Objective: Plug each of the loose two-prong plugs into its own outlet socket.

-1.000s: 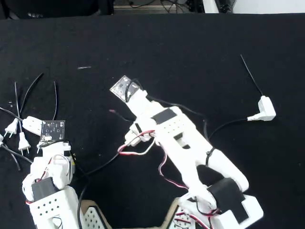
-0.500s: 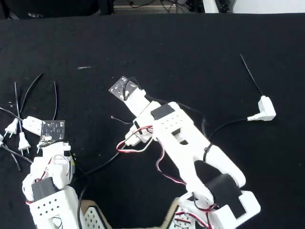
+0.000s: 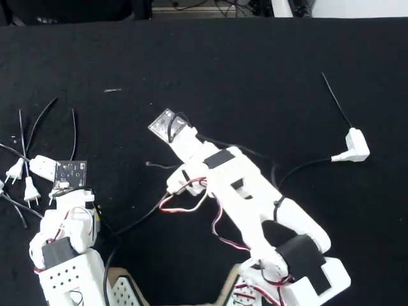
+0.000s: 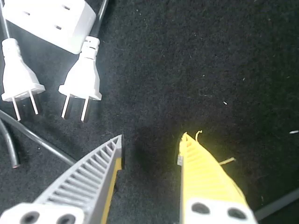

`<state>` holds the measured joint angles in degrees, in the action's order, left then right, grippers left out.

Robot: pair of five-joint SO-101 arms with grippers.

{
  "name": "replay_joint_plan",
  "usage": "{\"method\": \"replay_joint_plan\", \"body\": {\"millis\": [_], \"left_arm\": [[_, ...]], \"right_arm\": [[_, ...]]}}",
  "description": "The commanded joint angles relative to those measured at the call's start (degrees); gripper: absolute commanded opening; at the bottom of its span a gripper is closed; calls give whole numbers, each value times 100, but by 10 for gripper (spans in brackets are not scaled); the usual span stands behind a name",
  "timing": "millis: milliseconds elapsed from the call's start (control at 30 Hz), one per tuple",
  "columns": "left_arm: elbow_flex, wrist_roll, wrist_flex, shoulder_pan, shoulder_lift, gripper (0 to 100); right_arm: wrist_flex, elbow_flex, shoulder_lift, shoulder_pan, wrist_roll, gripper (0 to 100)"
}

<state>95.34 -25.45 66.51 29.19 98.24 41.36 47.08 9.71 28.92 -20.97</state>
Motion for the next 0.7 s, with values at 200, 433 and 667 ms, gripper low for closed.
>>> {"method": "replay_joint_plan", "body": {"millis": [200,433,667], "left_arm": [[-40,-26,9,48,0,198],[-40,-26,9,48,0,198],[-40,-26,9,48,0,198]], "right_arm": [[1503,-576,1235,-35,-545,178],[3086,-1270,2809,26,-1908,176],[4765,-558,3714,1143,-4862,173]]}}
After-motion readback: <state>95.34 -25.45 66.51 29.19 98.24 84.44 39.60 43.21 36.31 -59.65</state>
